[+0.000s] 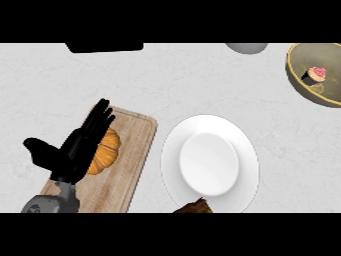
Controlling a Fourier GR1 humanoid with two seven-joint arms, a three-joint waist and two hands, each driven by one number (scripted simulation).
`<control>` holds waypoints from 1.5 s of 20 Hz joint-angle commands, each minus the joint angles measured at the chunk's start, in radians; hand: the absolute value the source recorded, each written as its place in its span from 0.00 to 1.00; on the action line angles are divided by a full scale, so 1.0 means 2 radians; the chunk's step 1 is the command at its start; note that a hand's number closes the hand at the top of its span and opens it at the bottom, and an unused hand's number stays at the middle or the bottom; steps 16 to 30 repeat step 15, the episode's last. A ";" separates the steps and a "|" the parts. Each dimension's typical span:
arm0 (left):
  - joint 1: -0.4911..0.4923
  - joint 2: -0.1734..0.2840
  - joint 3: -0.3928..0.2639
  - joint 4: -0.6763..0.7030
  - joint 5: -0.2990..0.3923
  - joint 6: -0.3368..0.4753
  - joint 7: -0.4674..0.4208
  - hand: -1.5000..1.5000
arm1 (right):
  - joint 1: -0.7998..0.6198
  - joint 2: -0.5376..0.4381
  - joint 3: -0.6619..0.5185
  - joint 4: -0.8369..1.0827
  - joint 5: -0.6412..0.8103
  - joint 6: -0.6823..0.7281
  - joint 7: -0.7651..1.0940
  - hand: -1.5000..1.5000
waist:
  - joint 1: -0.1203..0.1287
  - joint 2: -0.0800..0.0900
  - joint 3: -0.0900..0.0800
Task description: Pick the cupcake from the plate and place it in the bowl
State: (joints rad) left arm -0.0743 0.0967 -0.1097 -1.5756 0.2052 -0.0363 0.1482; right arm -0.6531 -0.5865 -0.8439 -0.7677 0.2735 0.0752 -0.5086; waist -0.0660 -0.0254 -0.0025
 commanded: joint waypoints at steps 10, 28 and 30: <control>0.029 0.016 0.026 -0.020 0.008 0.006 0.004 0.50 | 0.311 0.150 -0.032 -0.247 -0.085 0.149 -0.085 1.00 | -0.043 -0.007 -0.001; 0.030 0.009 0.023 -0.020 0.009 0.007 -0.001 0.50 | 0.476 0.227 -0.009 -0.321 -0.067 0.217 -0.151 1.00 | -0.043 0.001 -0.001; 0.030 0.009 0.023 -0.020 0.009 0.007 -0.001 0.50 | 0.476 0.227 -0.009 -0.321 -0.067 0.217 -0.151 1.00 | -0.043 0.001 -0.001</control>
